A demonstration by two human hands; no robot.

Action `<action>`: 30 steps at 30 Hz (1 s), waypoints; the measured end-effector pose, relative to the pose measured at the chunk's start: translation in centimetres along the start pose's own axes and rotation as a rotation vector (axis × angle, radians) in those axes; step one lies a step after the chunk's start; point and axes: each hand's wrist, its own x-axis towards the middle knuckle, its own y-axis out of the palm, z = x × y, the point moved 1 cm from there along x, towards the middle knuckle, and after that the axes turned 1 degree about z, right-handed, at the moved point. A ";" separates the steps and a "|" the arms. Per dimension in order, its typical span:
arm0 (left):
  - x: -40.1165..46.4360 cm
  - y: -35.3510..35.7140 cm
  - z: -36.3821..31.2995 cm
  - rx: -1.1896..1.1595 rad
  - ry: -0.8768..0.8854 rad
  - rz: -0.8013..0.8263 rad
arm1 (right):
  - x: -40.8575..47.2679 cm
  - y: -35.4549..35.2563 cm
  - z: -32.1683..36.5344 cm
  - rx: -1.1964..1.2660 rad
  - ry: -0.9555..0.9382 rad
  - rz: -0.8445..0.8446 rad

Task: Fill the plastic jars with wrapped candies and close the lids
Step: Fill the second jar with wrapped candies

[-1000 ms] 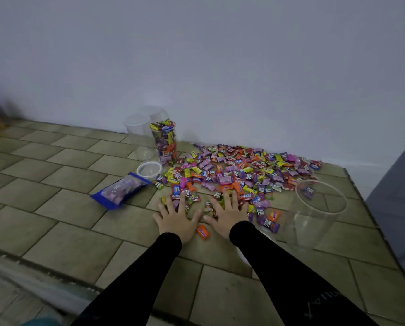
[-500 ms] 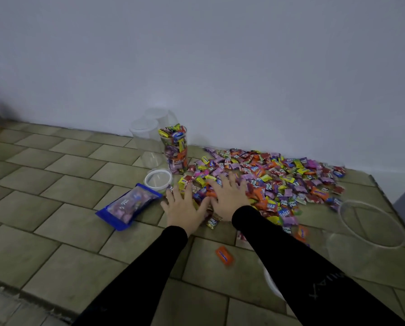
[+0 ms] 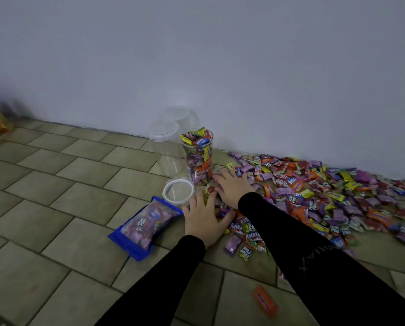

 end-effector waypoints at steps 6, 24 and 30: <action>1.1 0.6 0.6 -0.078 0.037 -0.022 | 0.7 0.7 -1.5 0.031 0.006 -0.028; 2.7 1.3 -0.9 -0.094 0.137 -0.035 | 0.6 1.4 -4.3 -0.127 0.093 -0.092; 3.7 1.5 -1.1 -0.120 0.116 -0.007 | -0.4 1.5 -4.8 0.010 0.156 -0.225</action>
